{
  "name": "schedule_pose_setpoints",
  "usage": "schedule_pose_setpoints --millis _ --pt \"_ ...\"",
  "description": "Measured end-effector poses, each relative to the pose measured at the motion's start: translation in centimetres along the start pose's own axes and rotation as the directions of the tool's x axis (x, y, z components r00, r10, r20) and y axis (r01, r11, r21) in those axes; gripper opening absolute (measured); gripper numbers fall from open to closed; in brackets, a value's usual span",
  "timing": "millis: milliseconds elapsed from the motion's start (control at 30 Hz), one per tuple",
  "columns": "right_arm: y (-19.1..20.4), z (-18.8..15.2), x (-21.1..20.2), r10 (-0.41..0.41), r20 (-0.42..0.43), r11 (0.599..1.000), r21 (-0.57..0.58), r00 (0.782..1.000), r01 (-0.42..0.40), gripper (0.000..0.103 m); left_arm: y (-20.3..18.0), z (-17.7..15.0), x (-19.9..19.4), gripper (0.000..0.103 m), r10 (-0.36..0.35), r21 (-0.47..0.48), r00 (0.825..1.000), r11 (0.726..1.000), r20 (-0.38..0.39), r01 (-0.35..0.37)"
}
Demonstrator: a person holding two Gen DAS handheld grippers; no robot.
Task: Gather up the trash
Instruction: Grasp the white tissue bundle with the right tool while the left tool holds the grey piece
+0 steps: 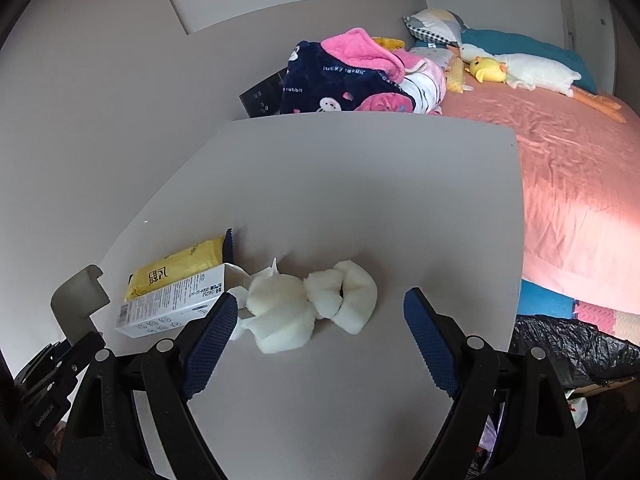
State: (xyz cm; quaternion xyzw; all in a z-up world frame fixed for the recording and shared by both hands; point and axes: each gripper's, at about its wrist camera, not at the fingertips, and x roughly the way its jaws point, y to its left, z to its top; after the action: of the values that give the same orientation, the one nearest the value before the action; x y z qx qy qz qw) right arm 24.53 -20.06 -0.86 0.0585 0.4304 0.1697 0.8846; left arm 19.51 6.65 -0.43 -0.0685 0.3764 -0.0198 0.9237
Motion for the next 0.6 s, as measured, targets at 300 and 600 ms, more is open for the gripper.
schedule_pose_setpoints --millis 300,600 --pt "0.9 0.3 2.5 -0.090 -0.024 0.994 -0.070 0.996 0.088 0.079 0.1 0.2 -0.6 0.032 -0.004 0.000 1.000 1.000 0.014 0.004" --pt "0.5 -0.6 1.4 -0.083 -0.020 0.994 -0.078 0.996 0.081 0.055 -0.1 0.2 -1.1 0.032 -0.013 0.002 1.000 1.000 0.018 0.013"
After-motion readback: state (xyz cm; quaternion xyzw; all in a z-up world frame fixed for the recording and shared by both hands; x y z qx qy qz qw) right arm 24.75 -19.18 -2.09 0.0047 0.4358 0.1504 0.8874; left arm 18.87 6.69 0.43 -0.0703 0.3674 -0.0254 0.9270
